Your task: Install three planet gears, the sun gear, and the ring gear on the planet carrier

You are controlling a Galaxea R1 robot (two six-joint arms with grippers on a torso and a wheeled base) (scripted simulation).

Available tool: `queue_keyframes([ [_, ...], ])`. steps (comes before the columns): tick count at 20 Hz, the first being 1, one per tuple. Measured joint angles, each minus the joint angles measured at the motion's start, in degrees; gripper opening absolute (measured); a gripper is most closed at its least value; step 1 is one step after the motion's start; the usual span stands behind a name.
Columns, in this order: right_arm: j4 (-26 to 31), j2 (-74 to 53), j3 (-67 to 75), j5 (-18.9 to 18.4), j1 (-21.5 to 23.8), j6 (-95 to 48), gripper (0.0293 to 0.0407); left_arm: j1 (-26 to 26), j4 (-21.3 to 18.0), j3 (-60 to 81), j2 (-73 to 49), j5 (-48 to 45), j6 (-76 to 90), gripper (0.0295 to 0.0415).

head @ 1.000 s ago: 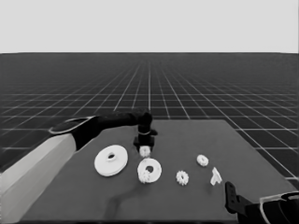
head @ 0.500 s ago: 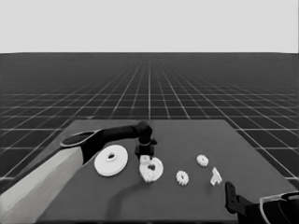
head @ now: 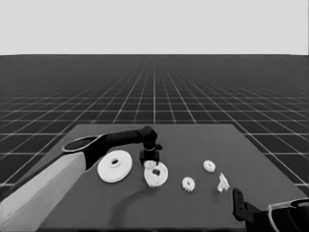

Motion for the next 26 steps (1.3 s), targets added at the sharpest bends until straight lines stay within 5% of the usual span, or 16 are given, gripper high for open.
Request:
queue_keyframes([
  [3,0.0,0.0,0.0,0.0,0.0,0.0,0.0385,-6.5,-5.4,6.4,-2.1,3.6,-3.5,0.0385],
  [10,0.0,0.0,0.0,0.0,0.0,0.0,0.0385,-8.1,-7.1,7.0,-2.3,4.2,-3.8,0.0385],
  [11,0.0,0.0,0.0,0.0,0.0,0.0,0.0385,-12.6,-3.2,33.4,-17.5,-15.0,23.7,0.0408],
  [12,0.0,0.0,0.0,0.0,0.0,0.0,0.0385,-18.4,-0.9,56.8,-39.6,-26.8,48.4,0.0414],
  [13,0.0,0.0,0.0,0.0,0.0,0.0,0.0385,-21.9,0.5,70.4,-55.9,-33.7,63.2,0.04],
  [15,0.0,0.0,0.0,0.0,0.0,0.0,0.0385,-24.9,1.8,83.5,-70.2,-40.2,77.1,0.0388],
  [20,0.0,0.0,0.0,0.0,0.0,0.0,0.0385,-26.4,2.4,89.9,-76.8,-43.3,83.9,0.0385],
  [21,10.1,16.8,-7.4,-19.2,13.4,27.7,0.0394,-26.5,2.5,90.1,-77.0,-43.4,84.1,0.0385],
  [22,18.4,30.5,-18.7,-23.0,17.9,46.6,0.0393,-26.5,2.5,90.2,-77.2,-43.5,84.2,0.0385],
  [26,27.1,42.5,-40.2,-20.6,19.6,60.0,0.0385,-26.5,2.5,90.4,-77.3,-43.6,84.4,0.0385],
])
